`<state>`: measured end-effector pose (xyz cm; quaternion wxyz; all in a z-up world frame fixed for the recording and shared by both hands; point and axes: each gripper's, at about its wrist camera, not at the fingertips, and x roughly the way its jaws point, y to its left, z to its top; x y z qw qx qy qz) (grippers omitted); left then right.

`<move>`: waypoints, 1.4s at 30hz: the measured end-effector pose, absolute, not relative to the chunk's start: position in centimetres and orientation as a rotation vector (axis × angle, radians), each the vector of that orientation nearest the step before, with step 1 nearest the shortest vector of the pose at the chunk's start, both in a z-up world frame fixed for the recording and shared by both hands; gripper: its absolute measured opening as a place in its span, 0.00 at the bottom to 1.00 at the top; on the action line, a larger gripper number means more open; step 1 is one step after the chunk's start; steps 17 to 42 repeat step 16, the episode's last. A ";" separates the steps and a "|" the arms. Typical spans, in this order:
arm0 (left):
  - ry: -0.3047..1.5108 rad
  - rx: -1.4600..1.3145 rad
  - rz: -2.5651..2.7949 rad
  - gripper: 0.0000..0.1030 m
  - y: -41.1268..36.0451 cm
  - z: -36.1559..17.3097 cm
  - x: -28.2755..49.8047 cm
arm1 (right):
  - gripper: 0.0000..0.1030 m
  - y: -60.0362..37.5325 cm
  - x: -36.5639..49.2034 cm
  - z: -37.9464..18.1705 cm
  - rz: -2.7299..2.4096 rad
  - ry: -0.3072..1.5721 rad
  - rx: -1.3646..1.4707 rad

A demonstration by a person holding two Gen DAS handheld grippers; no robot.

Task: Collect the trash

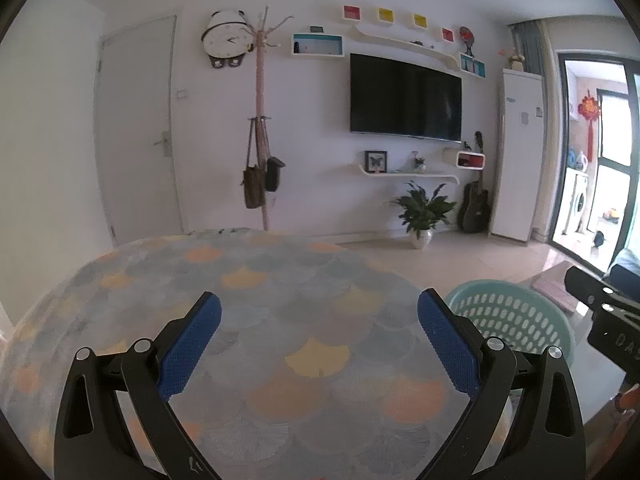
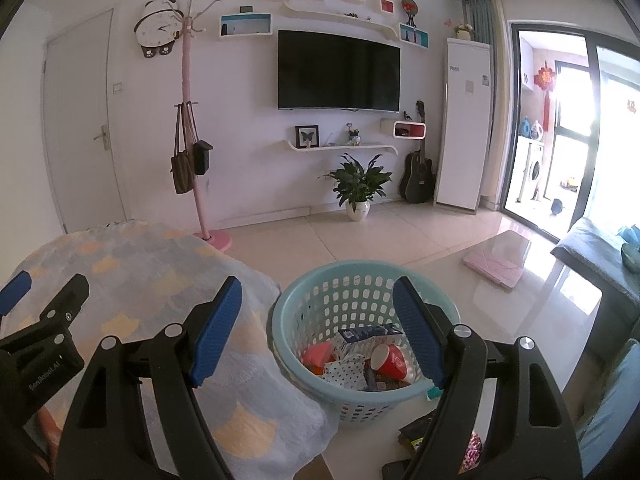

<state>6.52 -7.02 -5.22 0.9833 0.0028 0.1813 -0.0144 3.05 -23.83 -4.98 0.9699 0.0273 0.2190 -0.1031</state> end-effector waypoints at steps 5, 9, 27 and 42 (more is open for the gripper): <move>0.358 0.015 -0.019 0.93 -7.0 -5.3 6.4 | 0.72 -23.7 3.0 -4.9 -0.207 0.437 0.048; 0.365 0.010 -0.024 0.93 -6.9 -5.2 6.4 | 0.72 -23.8 3.1 -5.0 -0.207 0.444 0.052; 0.385 -0.010 -0.046 0.93 -6.1 -5.3 6.9 | 0.72 -23.8 3.0 -4.9 -0.209 0.445 0.052; 0.385 -0.010 -0.046 0.93 -6.1 -5.3 6.9 | 0.72 -23.8 3.0 -4.9 -0.209 0.445 0.052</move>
